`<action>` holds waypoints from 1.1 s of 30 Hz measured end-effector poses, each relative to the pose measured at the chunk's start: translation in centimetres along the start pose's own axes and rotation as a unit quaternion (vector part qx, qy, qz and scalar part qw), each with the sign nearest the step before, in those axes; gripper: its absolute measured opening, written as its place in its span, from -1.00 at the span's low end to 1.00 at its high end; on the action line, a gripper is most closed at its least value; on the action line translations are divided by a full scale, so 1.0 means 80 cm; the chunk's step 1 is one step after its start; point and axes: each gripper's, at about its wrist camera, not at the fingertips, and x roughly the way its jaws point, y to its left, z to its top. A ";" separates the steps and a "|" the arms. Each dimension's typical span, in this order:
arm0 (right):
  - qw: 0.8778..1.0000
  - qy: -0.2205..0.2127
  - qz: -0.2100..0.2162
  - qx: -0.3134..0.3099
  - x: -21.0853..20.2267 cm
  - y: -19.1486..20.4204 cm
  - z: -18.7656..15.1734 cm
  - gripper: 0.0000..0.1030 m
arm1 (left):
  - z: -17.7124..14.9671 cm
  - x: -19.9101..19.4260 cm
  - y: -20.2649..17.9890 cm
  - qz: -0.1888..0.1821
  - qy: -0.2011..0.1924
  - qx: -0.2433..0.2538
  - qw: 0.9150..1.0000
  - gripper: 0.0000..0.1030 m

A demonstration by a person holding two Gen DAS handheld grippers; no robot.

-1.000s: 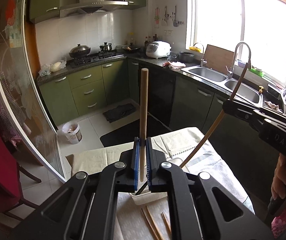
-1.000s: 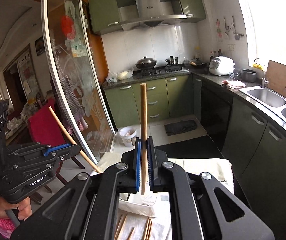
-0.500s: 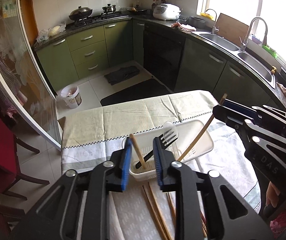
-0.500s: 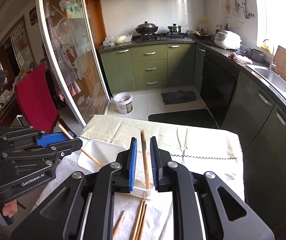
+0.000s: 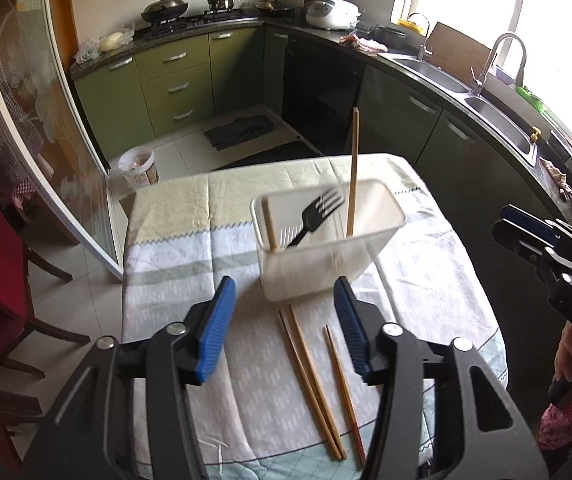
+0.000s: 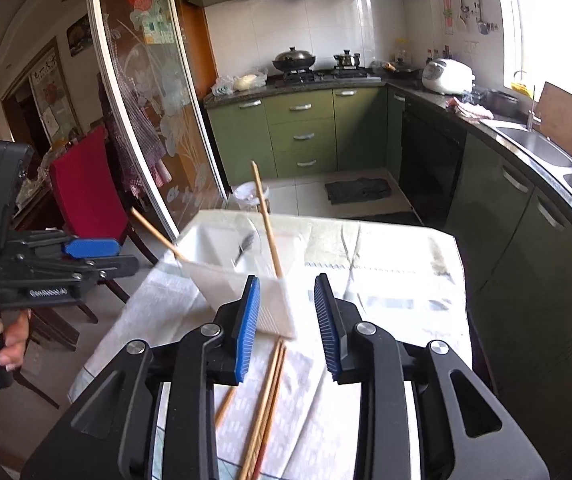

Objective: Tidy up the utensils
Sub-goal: 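Lower the right tool onto a chopstick while the left approaches another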

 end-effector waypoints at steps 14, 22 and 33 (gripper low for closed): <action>0.990 0.122 0.014 0.074 0.059 -0.078 -0.159 -0.44 | -0.100 0.173 0.009 0.001 0.166 -0.068 0.984 -0.23; 0.988 0.128 0.019 0.088 0.065 -0.087 -0.168 -0.44 | -0.095 0.195 -0.006 0.041 0.172 -0.048 0.983 -0.41; 0.987 0.134 0.016 0.085 0.068 -0.089 -0.166 -0.44 | -0.089 0.211 -0.019 0.043 0.189 -0.045 0.980 -0.53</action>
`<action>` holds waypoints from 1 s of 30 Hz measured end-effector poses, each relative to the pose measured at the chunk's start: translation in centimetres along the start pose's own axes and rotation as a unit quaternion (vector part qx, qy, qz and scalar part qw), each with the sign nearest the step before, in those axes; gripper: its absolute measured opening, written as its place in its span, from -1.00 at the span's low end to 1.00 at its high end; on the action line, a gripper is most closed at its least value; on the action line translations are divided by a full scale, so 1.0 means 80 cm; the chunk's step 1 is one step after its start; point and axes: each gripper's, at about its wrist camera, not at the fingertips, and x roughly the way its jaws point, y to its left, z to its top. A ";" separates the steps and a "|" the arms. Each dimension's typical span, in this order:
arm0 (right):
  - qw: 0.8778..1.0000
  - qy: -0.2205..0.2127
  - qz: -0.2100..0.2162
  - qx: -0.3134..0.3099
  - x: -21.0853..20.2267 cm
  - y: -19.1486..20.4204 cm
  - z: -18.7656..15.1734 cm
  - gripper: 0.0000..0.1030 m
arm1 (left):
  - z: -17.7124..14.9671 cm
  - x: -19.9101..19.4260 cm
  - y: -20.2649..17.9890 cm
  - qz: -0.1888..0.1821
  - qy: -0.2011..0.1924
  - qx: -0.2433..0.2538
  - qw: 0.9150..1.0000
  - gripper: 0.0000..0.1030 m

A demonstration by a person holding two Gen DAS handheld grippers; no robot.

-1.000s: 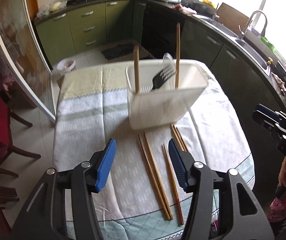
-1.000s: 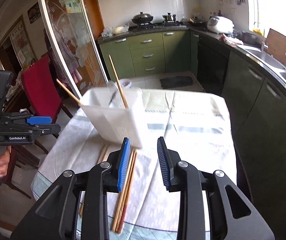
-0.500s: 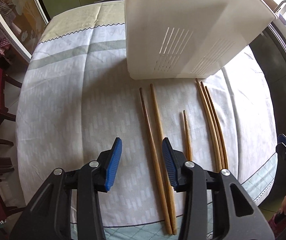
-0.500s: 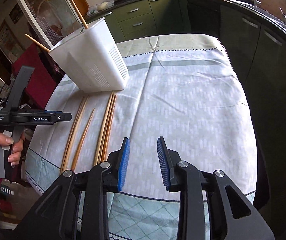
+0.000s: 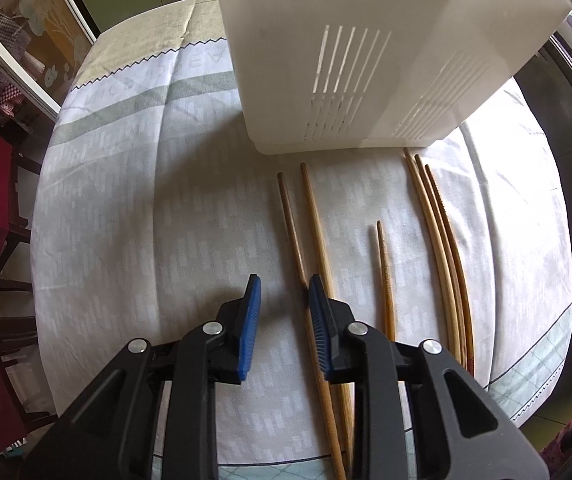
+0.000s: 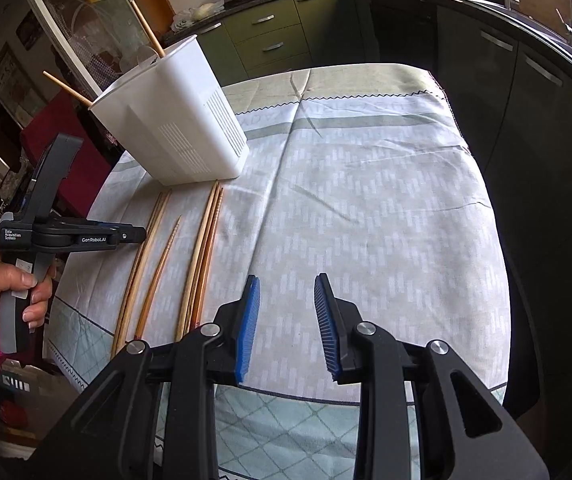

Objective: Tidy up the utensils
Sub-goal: 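Lower the right tool onto a chopstick while the left approaches another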

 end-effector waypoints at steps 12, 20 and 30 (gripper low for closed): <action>0.998 0.048 -0.003 -0.043 0.045 0.045 0.025 -0.44 | -0.006 0.012 -0.017 0.011 0.013 0.033 0.999 -0.83; 0.993 0.084 -0.022 -0.076 0.117 0.092 0.045 -0.44 | -0.024 0.008 0.011 0.022 0.015 0.052 0.998 -0.83; 0.989 0.096 -0.059 -0.091 0.148 0.105 0.056 -0.45 | -0.032 0.005 0.025 0.013 0.011 0.065 0.998 -0.82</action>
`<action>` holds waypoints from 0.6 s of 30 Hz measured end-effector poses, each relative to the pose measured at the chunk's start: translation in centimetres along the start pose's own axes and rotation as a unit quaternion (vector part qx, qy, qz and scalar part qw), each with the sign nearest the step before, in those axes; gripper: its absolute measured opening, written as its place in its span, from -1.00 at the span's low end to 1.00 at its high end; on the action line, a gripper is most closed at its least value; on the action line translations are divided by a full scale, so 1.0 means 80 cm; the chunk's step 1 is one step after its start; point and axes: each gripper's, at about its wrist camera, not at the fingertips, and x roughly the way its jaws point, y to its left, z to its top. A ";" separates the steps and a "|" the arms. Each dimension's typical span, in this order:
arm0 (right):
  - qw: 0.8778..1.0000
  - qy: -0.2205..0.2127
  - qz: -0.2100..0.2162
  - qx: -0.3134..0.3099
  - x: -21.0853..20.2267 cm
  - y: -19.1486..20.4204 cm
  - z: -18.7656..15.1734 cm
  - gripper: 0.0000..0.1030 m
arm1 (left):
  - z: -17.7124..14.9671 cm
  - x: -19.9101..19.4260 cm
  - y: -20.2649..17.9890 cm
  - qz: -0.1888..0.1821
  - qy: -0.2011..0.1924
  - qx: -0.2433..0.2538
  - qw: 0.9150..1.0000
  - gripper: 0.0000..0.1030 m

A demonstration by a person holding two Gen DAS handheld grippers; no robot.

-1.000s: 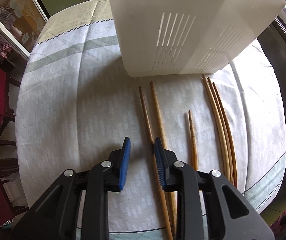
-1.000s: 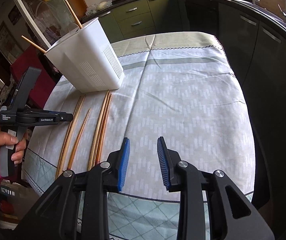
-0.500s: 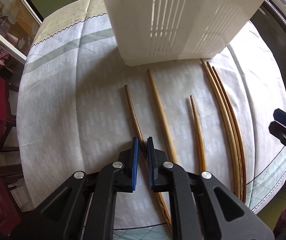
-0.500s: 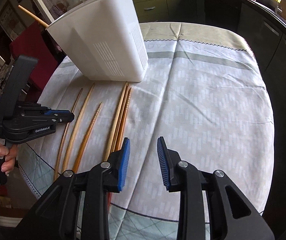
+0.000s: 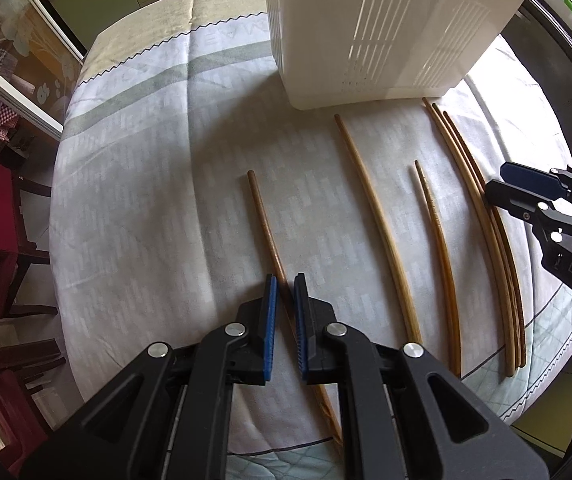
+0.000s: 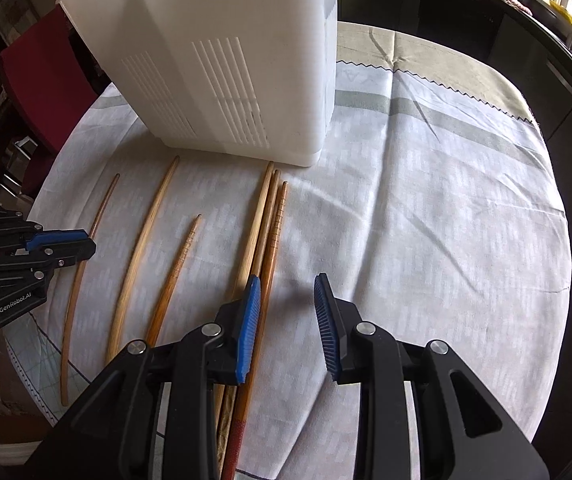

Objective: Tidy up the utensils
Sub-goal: 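Lower the right tool onto a chopstick while the left approaches another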

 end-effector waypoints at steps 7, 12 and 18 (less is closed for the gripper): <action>0.999 0.013 -0.032 -0.032 0.012 0.025 0.003 -0.54 | 0.002 0.000 0.009 0.000 -0.001 0.000 1.000 -0.81; 0.999 0.019 -0.029 -0.028 0.020 0.031 0.019 -0.69 | 0.001 -0.001 0.005 0.005 -0.002 -0.007 1.000 -0.81; 1.000 0.007 -0.021 -0.018 0.010 0.026 0.023 -0.87 | 0.000 -0.003 0.012 -0.018 -0.004 -0.024 1.000 -0.85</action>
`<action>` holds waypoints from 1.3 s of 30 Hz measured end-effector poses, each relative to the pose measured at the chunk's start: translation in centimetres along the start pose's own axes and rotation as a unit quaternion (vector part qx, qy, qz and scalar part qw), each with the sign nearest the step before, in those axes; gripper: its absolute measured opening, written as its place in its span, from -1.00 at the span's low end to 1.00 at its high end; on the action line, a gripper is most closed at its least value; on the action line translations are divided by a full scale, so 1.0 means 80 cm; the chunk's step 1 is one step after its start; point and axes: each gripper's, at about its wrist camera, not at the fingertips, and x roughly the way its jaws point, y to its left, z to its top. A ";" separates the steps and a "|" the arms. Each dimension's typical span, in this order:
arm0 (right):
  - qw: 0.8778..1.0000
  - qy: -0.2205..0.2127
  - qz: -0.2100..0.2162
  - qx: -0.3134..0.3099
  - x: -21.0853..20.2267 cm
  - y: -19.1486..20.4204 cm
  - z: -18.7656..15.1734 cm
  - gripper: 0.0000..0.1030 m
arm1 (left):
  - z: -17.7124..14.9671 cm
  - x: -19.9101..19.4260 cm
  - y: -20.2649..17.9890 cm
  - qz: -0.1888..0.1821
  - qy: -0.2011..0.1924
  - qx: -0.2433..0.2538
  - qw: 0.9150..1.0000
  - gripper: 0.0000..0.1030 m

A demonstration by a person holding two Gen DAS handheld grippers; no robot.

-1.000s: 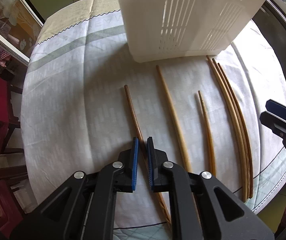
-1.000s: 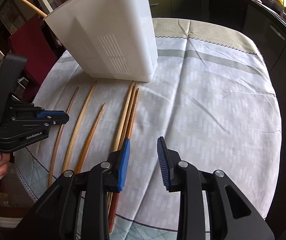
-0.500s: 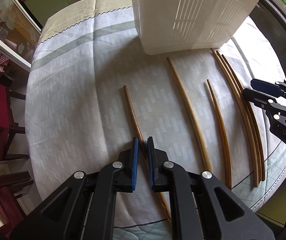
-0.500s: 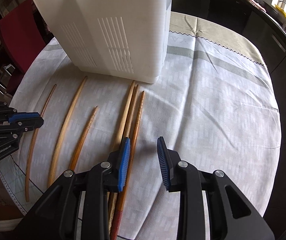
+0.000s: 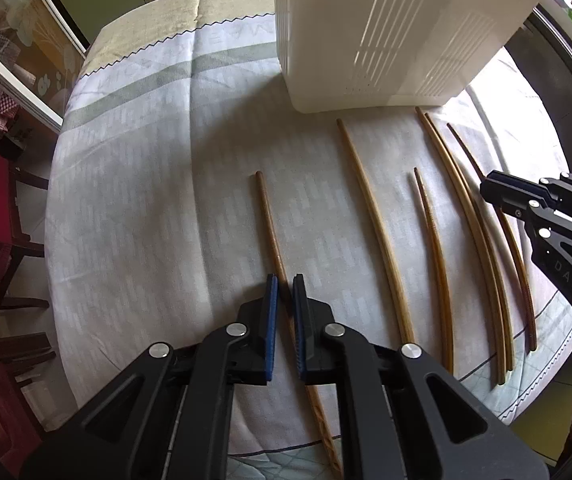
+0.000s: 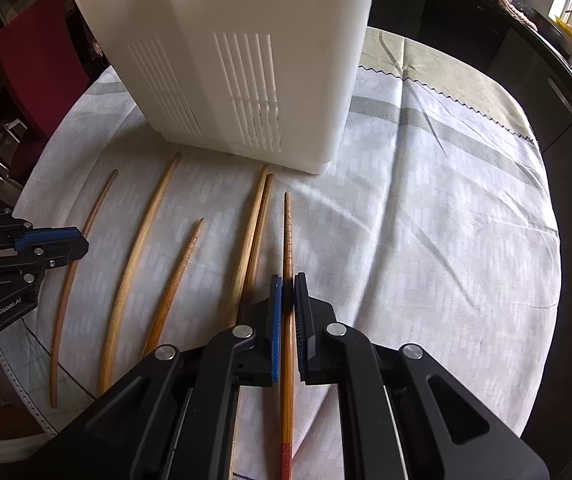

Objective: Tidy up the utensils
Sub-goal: 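Lower the right tool onto a chopstick while the left approaches another, then raise both held chopsticks upright and carry them toward the white holder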

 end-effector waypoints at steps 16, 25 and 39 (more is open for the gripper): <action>0.989 -0.148 0.022 0.018 -0.173 -0.042 -0.038 -0.86 | -0.020 -0.123 0.011 -0.007 -0.107 0.015 0.994 -0.88; 0.987 -0.156 0.027 0.020 -0.189 -0.040 -0.064 -0.86 | -0.002 -0.051 0.009 -0.018 -0.029 -0.013 0.999 -0.88; 0.986 -0.158 0.036 0.026 -0.193 -0.047 -0.071 -0.86 | 0.021 0.003 0.011 0.011 0.011 -0.037 0.999 -0.83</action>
